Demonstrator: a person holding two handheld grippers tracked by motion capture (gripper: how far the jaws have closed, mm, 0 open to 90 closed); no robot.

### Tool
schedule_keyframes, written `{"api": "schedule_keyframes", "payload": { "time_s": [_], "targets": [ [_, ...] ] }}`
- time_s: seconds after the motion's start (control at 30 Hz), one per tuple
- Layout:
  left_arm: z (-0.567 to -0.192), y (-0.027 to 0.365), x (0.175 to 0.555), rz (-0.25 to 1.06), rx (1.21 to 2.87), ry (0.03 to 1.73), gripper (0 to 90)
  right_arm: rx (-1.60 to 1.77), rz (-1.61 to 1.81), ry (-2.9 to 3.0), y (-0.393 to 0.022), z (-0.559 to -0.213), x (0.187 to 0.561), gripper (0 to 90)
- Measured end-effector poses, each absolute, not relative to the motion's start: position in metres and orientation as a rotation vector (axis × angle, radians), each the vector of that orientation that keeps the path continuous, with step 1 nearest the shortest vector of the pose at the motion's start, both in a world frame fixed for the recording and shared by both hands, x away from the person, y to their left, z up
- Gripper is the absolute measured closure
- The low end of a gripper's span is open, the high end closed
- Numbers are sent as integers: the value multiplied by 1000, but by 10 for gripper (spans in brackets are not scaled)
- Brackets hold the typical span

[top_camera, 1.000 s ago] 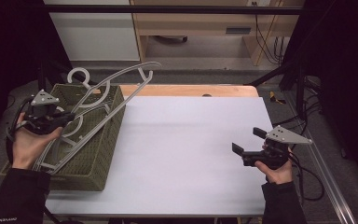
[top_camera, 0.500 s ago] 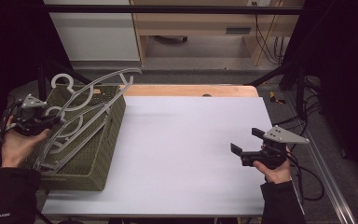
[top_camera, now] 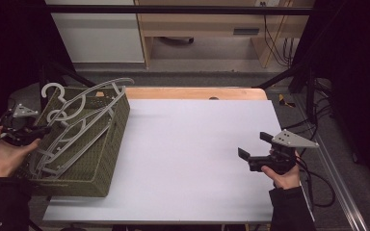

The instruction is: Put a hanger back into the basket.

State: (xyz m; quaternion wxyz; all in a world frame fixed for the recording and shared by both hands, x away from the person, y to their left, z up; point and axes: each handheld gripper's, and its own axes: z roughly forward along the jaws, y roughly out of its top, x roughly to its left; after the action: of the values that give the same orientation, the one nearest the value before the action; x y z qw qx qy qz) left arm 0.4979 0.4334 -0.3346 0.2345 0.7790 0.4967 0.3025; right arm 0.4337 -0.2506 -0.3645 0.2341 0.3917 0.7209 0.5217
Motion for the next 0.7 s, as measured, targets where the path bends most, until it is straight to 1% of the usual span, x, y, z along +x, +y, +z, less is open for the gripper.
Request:
{"api": "schedule_keyframes", "payload": {
  "time_s": [0.6,0.7],
  "targets": [
    [-351,462,490,852,2190,1493,825,1072,1424,1986,-250,-365,434,14],
    [-355,462,490,859,2198,1504,823,1077,1424,1981,-249,-365,435,14]
  ]
}}
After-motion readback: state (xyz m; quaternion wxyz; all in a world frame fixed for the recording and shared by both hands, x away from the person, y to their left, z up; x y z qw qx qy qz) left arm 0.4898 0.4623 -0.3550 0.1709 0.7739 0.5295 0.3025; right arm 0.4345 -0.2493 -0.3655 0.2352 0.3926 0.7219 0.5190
